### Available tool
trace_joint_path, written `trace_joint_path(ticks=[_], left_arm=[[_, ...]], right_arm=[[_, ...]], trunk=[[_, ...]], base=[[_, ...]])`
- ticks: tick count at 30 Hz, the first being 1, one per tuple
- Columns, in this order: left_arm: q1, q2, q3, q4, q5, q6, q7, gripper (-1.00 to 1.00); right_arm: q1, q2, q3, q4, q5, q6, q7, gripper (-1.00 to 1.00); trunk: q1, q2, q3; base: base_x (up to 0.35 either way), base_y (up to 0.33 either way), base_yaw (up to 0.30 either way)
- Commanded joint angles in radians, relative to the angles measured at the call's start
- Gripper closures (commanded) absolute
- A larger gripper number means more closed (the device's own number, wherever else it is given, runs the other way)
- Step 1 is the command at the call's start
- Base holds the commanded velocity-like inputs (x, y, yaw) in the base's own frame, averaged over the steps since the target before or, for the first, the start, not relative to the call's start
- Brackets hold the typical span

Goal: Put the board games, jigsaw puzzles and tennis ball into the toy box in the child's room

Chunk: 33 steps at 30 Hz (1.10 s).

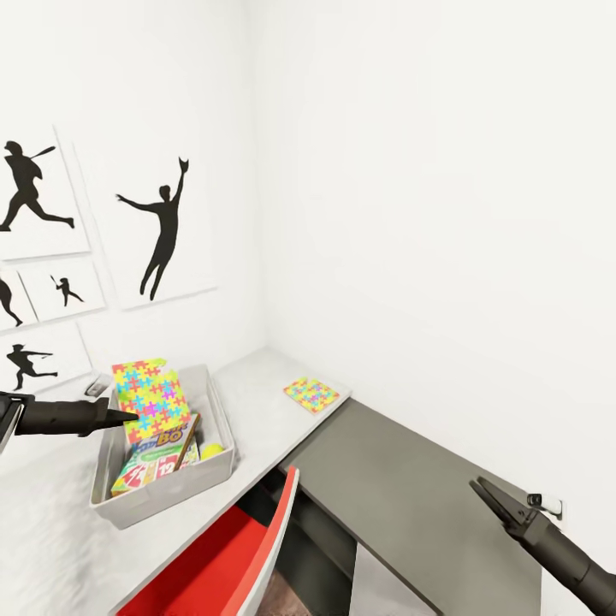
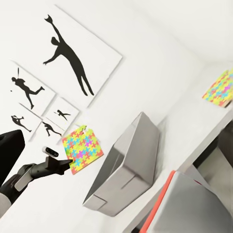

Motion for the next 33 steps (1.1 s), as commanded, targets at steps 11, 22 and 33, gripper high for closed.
trace_joint_path(ticks=[11, 22, 33], left_arm=[[-0.001, -0.001, 0.004, -0.001, -0.030, 0.000, -0.004, 1.00], [-0.001, -0.018, 0.003, -0.004, -0.039, -0.001, 0.073, 1.00], [-0.001, -0.028, -0.003, -0.019, -0.039, -0.001, 0.077, 1.00]], right_arm=[[-0.001, 0.000, 0.000, 0.002, -0.004, 0.008, 0.001, -1.00], [-0.001, 0.000, 0.000, 0.002, -0.004, 0.008, 0.001, -1.00], [-0.001, 0.000, 0.000, 0.003, -0.004, 0.006, 0.001, -1.00]], trunk=[[0.000, -0.001, -0.020], [0.000, -0.001, -0.038], [0.000, -0.001, -0.056]], base=[[0.000, 0.000, 0.000], [0.000, 0.000, 0.000], [0.000, 0.000, 0.000]])
